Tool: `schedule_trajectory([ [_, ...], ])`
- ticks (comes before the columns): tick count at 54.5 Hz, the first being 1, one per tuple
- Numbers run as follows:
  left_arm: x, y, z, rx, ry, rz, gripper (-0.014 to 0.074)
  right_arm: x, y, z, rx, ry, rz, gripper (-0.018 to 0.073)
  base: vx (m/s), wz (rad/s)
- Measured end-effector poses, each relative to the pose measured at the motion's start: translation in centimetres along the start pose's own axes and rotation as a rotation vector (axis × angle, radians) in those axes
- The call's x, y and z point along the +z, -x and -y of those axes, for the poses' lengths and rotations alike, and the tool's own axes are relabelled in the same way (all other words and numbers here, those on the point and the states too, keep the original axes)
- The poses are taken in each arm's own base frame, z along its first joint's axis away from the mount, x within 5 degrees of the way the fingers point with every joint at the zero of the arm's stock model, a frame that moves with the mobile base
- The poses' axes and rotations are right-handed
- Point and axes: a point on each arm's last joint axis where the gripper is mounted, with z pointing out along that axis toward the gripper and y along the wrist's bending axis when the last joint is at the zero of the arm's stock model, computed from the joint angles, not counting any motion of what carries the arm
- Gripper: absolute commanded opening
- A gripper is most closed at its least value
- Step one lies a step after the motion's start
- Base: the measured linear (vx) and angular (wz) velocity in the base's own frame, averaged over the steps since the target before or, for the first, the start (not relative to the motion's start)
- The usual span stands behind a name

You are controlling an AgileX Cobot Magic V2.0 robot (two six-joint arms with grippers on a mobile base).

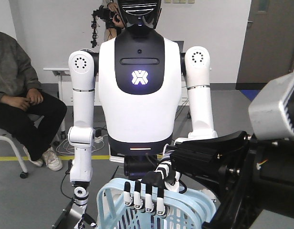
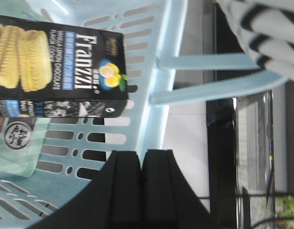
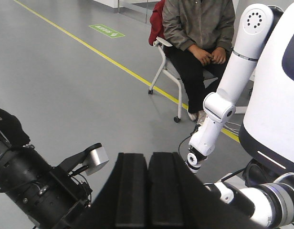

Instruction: Pick snacks and fruit into basket

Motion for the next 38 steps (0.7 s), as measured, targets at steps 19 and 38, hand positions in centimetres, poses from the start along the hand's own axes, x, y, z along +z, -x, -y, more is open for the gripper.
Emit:
schedule_trajectory([
  [19, -0.8, -0.7, 1.0, 0.253, -0.056, -0.048, 0.0, 0.0, -0.1, 0.0, 0.061, 0.002, -0.007, -0.0008, 0.0, 0.0],
  [38, -8.6, -1.1, 5.1, 0.606, 0.016, 0.292, 0.0002, -1.8, 0.4, -0.1, 0.086, -0.018, 0.017, -0.0008, 0.0, 0.0],
])
